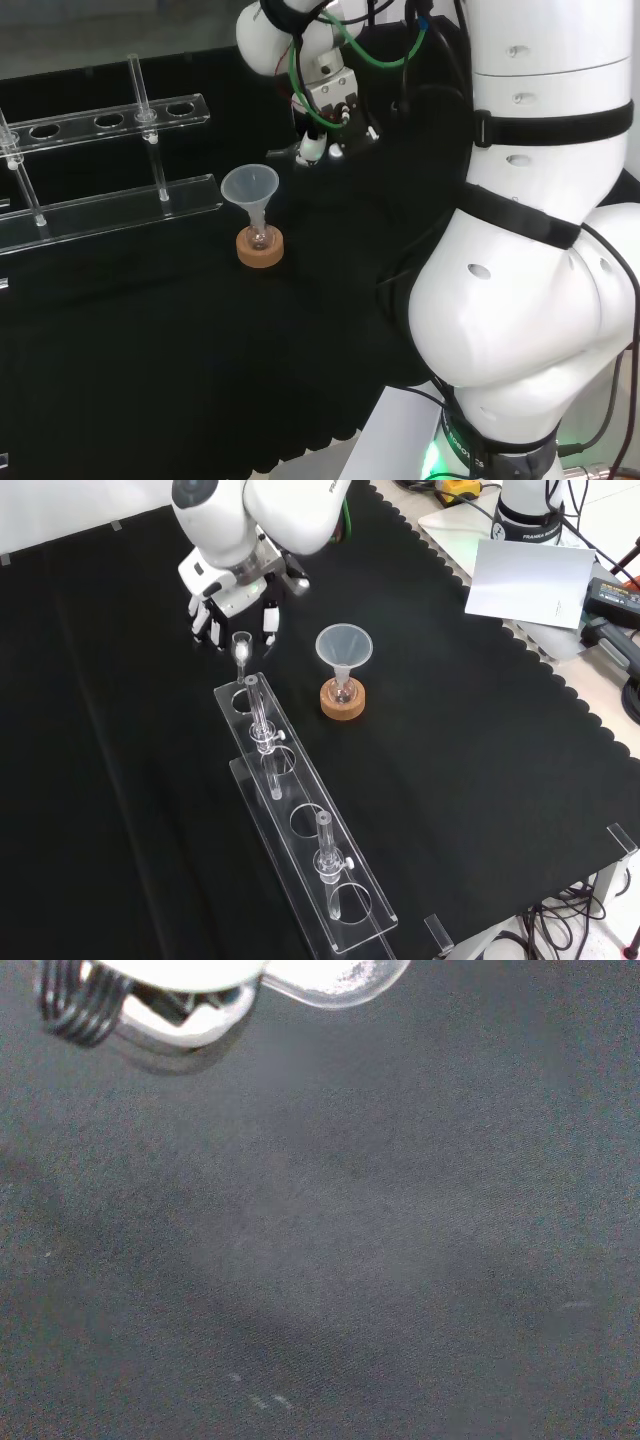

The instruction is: Pick up the weighing funnel.

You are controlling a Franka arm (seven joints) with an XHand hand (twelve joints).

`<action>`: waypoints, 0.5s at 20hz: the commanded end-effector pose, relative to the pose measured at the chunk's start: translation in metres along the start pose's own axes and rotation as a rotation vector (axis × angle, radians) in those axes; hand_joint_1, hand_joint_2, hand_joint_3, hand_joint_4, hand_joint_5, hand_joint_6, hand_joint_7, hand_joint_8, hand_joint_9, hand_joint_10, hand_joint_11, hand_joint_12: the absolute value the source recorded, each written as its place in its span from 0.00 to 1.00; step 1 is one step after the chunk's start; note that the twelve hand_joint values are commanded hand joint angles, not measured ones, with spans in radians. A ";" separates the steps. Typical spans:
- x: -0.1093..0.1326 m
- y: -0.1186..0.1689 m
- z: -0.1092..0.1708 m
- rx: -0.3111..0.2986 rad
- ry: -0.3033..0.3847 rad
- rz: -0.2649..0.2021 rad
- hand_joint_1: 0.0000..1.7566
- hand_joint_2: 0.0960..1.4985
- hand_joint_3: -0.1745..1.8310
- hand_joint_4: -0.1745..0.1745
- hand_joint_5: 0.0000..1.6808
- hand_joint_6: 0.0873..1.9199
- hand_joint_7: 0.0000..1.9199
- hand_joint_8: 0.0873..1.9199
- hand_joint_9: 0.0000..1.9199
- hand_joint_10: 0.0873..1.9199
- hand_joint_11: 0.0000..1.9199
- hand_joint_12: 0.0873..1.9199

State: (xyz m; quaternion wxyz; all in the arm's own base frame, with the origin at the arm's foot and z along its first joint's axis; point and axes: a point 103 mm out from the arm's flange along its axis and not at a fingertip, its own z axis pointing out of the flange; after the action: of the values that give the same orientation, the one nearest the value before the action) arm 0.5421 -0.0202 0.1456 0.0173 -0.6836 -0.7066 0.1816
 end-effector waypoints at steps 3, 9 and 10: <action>-0.027 -0.025 -0.032 0.003 -0.015 0.055 0.65 0.42 0.36 1.00 0.81 0.21 0.31 0.31 0.50 0.15 0.39 0.56; -0.030 -0.048 -0.047 -0.011 -0.010 0.069 0.65 0.42 0.36 1.00 0.80 0.22 0.30 0.31 0.49 0.15 0.39 0.56; -0.029 -0.052 -0.049 -0.014 -0.010 0.070 0.65 0.42 0.36 1.00 0.80 0.22 0.30 0.31 0.49 0.15 0.39 0.56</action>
State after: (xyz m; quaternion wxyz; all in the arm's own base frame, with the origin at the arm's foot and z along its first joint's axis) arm 0.5265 -0.0345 0.1984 0.0032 -0.7013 -0.6901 0.1790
